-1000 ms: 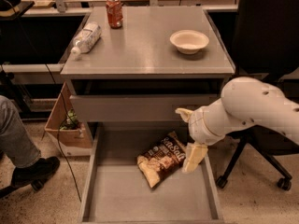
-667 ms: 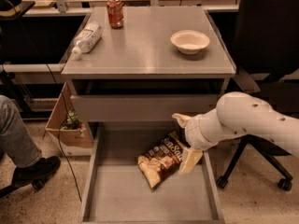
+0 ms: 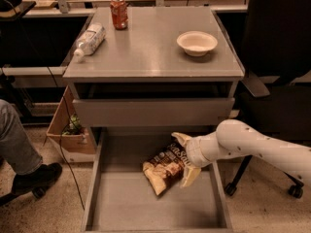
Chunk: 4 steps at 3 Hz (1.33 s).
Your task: Pick brown chip bag from middle drawer and place on counter
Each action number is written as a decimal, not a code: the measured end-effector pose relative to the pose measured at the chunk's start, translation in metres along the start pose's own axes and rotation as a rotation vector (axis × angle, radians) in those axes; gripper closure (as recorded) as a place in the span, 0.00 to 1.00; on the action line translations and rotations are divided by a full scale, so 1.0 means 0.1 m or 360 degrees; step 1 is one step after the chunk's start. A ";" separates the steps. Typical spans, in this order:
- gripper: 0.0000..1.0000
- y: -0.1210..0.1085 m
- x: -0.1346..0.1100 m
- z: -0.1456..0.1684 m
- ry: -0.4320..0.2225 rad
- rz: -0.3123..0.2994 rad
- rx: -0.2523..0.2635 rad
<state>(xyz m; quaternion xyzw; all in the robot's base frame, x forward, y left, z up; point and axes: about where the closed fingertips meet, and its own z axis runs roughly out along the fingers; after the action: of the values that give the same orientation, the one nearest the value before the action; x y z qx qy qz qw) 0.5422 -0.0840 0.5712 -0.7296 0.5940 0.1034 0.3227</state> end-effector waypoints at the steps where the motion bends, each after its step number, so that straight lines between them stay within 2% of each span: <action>1: 0.00 0.08 0.18 0.38 -0.0066 0.0001 -0.0049; 2: 0.00 0.08 0.18 0.38 -0.0067 0.0001 -0.0049; 3: 0.00 0.09 0.26 0.59 -0.0145 0.0050 -0.0037; 4: 0.00 -0.02 0.40 1.10 -0.0299 0.0153 -0.0026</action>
Offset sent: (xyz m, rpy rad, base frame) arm 0.0068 0.0057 -0.0333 0.0233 0.0186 0.0264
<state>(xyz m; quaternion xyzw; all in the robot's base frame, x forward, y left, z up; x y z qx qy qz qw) 0.5803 -0.0511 0.4655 -0.6899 0.5946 0.1917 0.3656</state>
